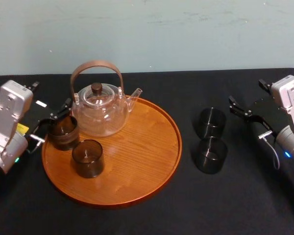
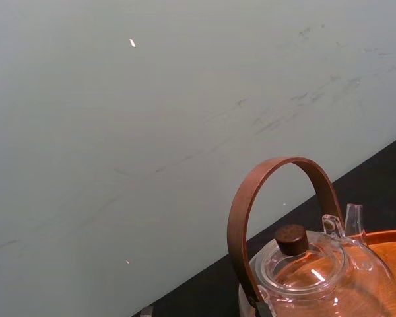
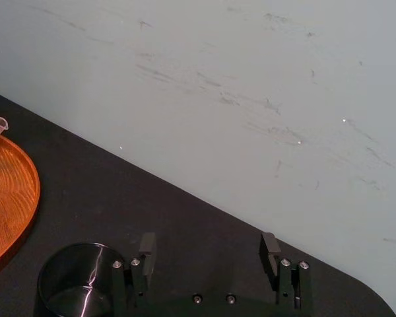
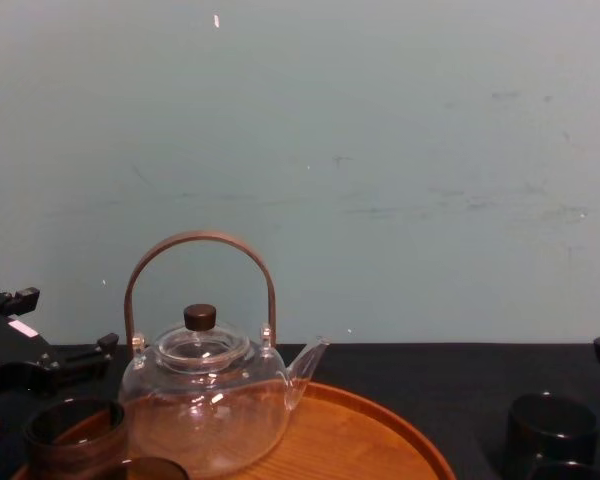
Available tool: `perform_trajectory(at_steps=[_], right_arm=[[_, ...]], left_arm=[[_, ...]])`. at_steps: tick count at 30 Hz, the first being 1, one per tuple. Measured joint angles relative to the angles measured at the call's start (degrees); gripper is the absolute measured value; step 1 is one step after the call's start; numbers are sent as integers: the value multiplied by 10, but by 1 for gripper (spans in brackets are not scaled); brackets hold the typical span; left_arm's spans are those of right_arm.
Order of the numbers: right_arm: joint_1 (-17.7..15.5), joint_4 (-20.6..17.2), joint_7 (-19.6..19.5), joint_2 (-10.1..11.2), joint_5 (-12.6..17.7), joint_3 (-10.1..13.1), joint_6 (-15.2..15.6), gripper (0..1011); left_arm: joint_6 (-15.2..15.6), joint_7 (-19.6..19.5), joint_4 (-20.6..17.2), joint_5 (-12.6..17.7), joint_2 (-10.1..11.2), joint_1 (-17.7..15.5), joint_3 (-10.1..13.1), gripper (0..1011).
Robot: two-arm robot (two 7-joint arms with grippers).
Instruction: Pick up the glass from the table and place it on the tray.
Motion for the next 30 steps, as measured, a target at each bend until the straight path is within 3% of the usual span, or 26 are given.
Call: perform_trajectory(at_steps=[24, 30], right_arm=[[0, 0, 0, 0, 0, 0, 0, 1002], [-13, -14, 20, 7, -1, 10, -18, 1002]], left_arm=[[0, 0, 0, 0, 0, 0, 0, 1001], [0, 0, 0, 0, 0, 0, 0, 1001]])
